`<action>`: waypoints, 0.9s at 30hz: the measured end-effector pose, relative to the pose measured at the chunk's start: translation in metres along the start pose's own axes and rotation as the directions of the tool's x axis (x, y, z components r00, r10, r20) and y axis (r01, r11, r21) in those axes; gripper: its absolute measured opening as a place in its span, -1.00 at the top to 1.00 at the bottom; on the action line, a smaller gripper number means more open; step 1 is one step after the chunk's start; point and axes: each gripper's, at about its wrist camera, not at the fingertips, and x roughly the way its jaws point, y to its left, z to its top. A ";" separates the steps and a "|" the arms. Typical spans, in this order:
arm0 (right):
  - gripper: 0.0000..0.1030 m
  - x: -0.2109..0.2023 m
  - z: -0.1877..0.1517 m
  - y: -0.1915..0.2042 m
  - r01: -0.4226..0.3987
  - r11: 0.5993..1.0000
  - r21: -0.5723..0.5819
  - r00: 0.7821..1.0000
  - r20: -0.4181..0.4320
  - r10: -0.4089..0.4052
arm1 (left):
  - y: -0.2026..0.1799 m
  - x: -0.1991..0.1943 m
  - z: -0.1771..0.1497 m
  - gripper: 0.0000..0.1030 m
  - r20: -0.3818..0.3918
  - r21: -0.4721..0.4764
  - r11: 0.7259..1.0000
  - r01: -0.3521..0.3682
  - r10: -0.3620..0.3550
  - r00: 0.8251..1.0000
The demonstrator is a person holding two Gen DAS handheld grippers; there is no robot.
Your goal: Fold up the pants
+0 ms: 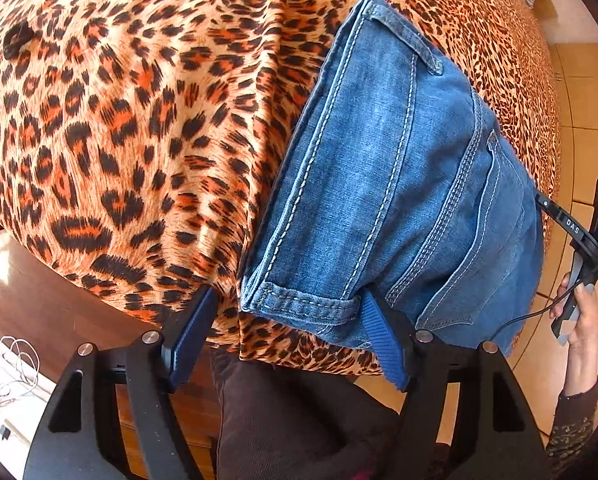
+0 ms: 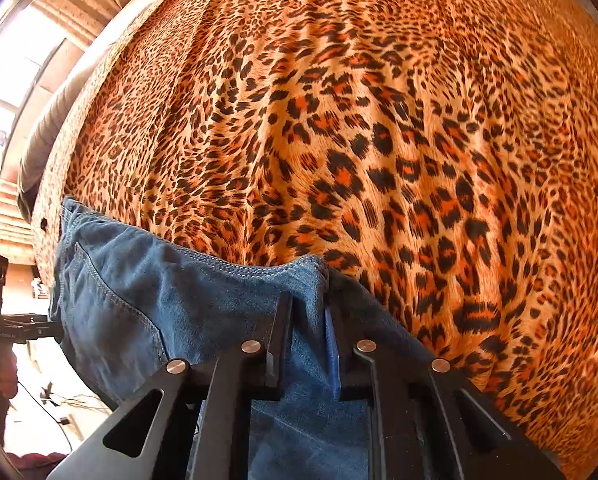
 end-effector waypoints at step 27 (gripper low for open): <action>-0.40 -0.057 -0.441 -0.131 -0.578 0.026 0.816 0.810 0.577 -0.104 | -0.433 0.032 -0.043 -0.37 0.008 0.913 0.400 -0.075 0.166 0.986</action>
